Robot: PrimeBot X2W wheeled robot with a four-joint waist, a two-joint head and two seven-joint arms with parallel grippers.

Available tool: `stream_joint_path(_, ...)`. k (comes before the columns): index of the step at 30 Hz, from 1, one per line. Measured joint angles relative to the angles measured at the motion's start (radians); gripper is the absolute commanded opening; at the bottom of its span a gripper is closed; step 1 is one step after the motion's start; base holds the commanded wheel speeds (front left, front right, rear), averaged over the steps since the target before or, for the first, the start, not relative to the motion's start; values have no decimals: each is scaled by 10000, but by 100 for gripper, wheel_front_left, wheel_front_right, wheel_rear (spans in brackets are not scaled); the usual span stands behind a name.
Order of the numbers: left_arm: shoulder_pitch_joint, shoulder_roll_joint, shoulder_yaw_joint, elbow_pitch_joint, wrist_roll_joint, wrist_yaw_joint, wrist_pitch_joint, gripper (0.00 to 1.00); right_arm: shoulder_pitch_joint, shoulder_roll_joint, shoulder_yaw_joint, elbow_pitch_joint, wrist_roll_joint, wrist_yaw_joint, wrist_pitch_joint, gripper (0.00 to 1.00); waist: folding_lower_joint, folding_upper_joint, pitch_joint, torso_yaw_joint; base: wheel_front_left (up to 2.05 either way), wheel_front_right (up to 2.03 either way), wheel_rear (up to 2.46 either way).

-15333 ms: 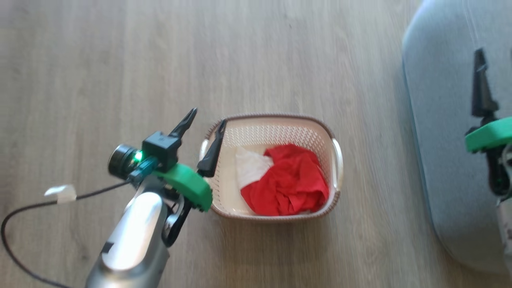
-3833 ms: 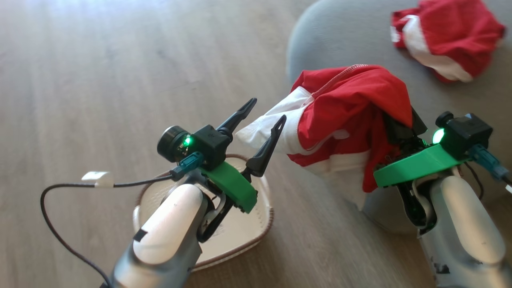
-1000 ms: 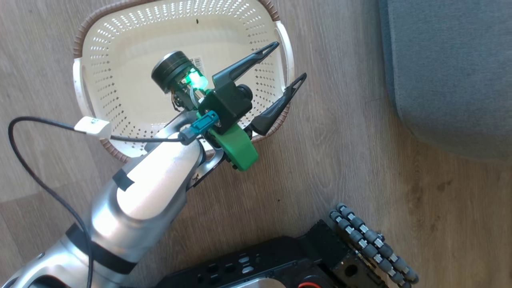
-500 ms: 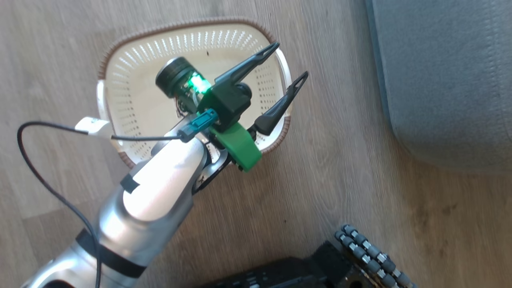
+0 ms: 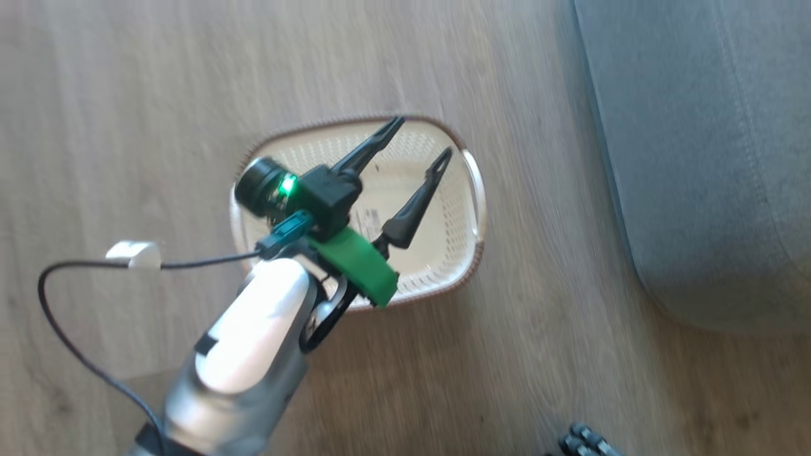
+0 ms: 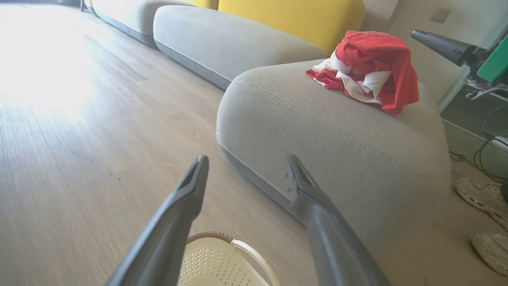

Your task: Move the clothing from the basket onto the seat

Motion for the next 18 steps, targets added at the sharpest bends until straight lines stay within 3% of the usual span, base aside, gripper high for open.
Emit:
stream_joint_path(11,1657,-274,1446,79,-31,13,0,100,994,320,1864,-408,-6,0,0,100,-1,0,-2044,989,0,0,0)
stream_joint_path(18,2770,-326,2690,228,397,242,2,100,1585,541,2821,-552,148,0,0,100,-1,0,-3255,1764,0,0,0)
